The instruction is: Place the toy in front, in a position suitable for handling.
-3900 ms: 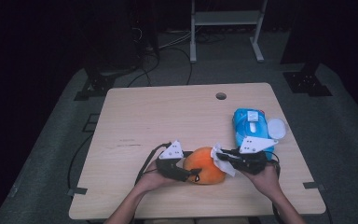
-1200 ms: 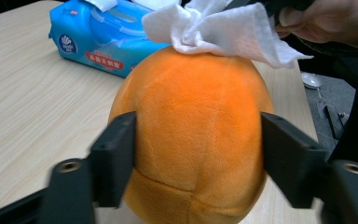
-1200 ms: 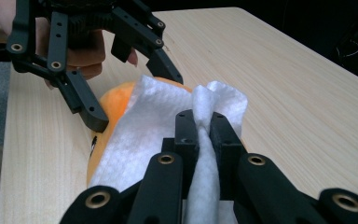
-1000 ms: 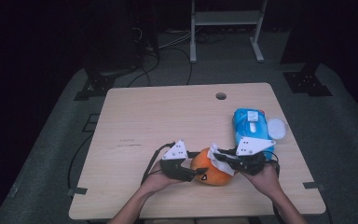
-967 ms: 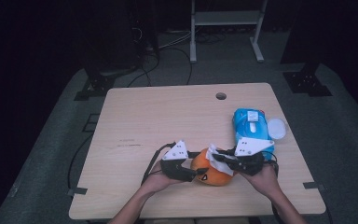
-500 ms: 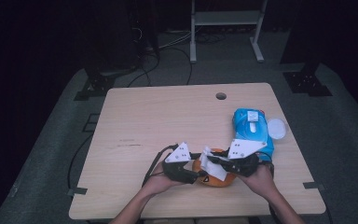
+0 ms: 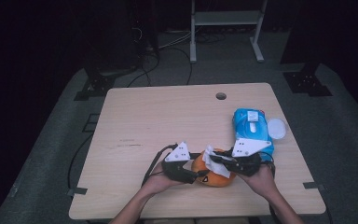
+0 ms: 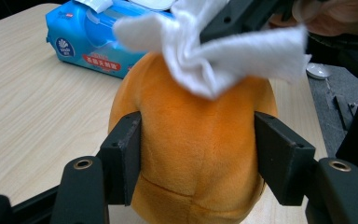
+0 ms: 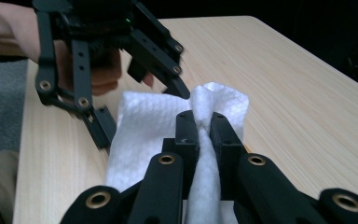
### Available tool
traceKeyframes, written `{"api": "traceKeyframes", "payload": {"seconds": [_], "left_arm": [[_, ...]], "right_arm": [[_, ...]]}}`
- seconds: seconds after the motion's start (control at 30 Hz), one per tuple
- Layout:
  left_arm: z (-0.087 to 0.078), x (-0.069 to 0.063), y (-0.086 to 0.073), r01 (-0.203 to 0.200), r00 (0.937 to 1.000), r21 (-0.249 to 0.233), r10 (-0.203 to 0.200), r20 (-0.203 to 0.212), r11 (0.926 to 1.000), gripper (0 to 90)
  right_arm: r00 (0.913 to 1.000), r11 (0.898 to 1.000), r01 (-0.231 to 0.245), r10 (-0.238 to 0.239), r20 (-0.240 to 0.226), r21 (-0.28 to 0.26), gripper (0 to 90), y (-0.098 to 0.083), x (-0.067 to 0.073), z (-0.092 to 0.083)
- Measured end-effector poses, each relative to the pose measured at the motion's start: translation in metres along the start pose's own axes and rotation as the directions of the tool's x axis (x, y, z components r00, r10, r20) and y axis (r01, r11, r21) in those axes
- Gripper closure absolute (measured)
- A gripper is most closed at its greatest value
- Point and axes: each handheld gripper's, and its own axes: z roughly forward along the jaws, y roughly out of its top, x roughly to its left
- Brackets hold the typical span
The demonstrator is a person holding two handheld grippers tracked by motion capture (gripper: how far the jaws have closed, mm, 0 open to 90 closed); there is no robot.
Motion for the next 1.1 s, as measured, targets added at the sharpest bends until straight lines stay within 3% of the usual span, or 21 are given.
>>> {"api": "traceKeyframes", "payload": {"seconds": [0.17,0.3,0.53,0.67,0.77,0.83,0.93,1.0,1.1], "left_arm": [[-0.001,0.001,-0.002,-0.002,1.0,0.004,0.002,0.001,1.0,37.6],[-0.002,0.003,-0.004,-0.004,1.0,0.005,0.004,0.004,1.0,37.7],[-0.004,0.009,-0.01,0.031,0.9994,0.008,-0.032,0.012,0.9995,36.7],[-0.003,0.01,-0.007,0.065,0.9978,0.008,-0.065,0.017,0.9979,22.6],[-0.001,0.009,-0.006,0.083,0.9962,0.006,-0.083,0.025,0.9965,24.9],[-0.001,0.008,-0.006,0.071,0.9972,0.004,-0.071,0.022,0.9975,31.4],[0.0,0.0,0.0,0.007,1.0,0.005,-0.007,0.004,1.0,34.1],[0.001,-0.006,0.003,-0.046,0.9989,0.015,0.046,0.005,0.9988,35.3],[0.001,-0.009,0.003,-0.092,0.9958,0.033,0.092,0.003,0.9952,36.6]], "right_arm": [[0.9992,0.999,0.032,-0.031,-0.027,0.011,82.9,0.008,0.006,0.012],[0.9995,1.0,0.026,-0.025,-0.017,0.017,82.9,0.007,0.0,0.008],[0.9984,0.999,-0.05,0.05,0.026,0.016,82.8,-0.014,-0.017,-0.01],[0.9974,0.998,-0.065,0.064,0.033,0.005,82.9,-0.02,-0.015,-0.013],[0.9976,0.998,-0.062,0.062,0.032,0.002,82.9,-0.02,-0.011,-0.013],[0.9978,0.998,-0.059,0.059,0.031,0.002,82.9,-0.017,-0.01,-0.012],[0.9992,0.999,-0.04,0.04,0.004,-0.015,82.9,-0.008,-0.005,-0.008],[0.9992,0.999,-0.03,0.029,-0.025,-0.019,82.9,0.0,-0.001,-0.002],[0.9989,1.0,0.002,-0.002,-0.047,-0.006,82.8,0.009,0.004,0.01]]}}
